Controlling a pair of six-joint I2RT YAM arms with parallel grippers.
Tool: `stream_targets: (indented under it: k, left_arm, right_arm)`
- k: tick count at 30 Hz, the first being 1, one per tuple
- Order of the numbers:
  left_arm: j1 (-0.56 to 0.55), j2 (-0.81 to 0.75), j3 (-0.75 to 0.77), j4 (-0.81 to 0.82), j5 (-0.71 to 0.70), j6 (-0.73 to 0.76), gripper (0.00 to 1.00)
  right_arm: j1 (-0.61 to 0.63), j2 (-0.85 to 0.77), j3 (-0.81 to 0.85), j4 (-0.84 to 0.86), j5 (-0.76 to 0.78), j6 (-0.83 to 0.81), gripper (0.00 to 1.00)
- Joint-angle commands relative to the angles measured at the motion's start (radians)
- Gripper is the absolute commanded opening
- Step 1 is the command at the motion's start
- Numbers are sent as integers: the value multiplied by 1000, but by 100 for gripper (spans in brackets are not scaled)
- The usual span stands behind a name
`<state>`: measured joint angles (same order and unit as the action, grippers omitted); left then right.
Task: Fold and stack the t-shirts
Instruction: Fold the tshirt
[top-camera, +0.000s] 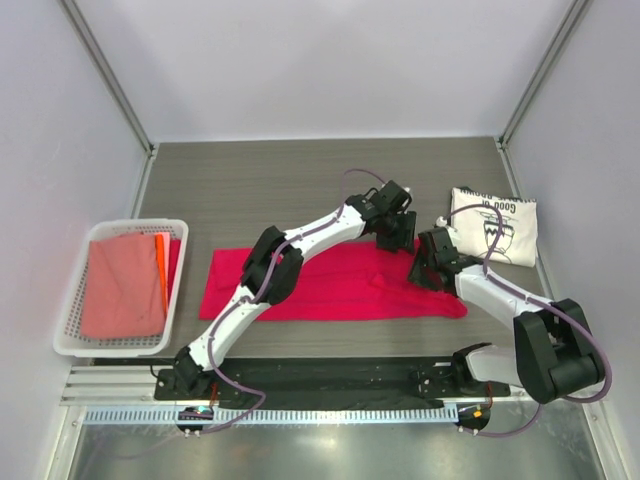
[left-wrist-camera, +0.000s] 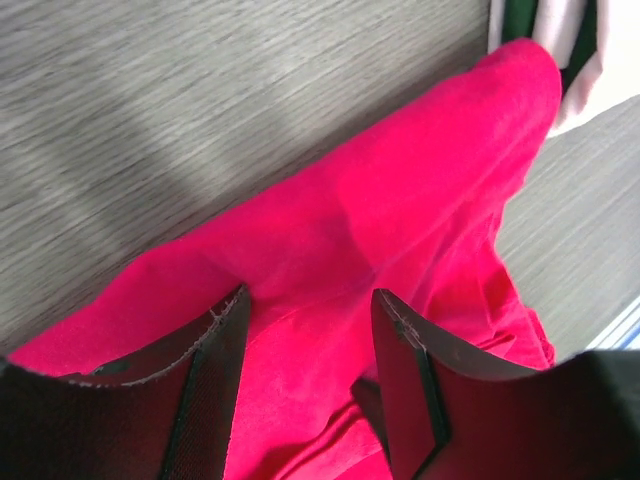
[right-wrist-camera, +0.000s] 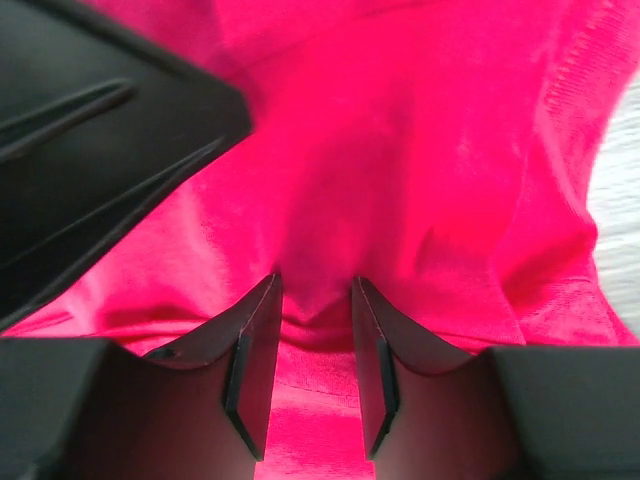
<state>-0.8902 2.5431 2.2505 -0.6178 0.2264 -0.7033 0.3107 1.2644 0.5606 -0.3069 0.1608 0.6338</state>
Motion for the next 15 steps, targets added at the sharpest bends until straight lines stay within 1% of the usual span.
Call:
stream_targets:
  k: [1,5,9,12,13,14,15]
  left_arm:
    - [10,54,29,-121,-82,10,54]
    - [39,68,40,-137,-102,-1,55]
    - [57,86,99,-169,-154,-2,57]
    - [71,127,165,-184,-134,-5,57]
    - [71,141,181,-189,-122,-2,57]
    - [70,143,188,-186,-115,-1,57]
    - [71,135,176,-175,-113,1,57]
  right_arm:
    - [8,13,-18,43,-115,9,39]
    - [16,-46,-37,14,-142,14,38]
    - [25,-95,-24,-61,-185,3,38]
    - [31,-173,-18,-141,-170,0,38]
    - [30,-222,-16,-161,-165,1,39]
    - [30,-252,-14,-196,-123,7,40]
    - [31,-284,-22,-192,-113,23,40]
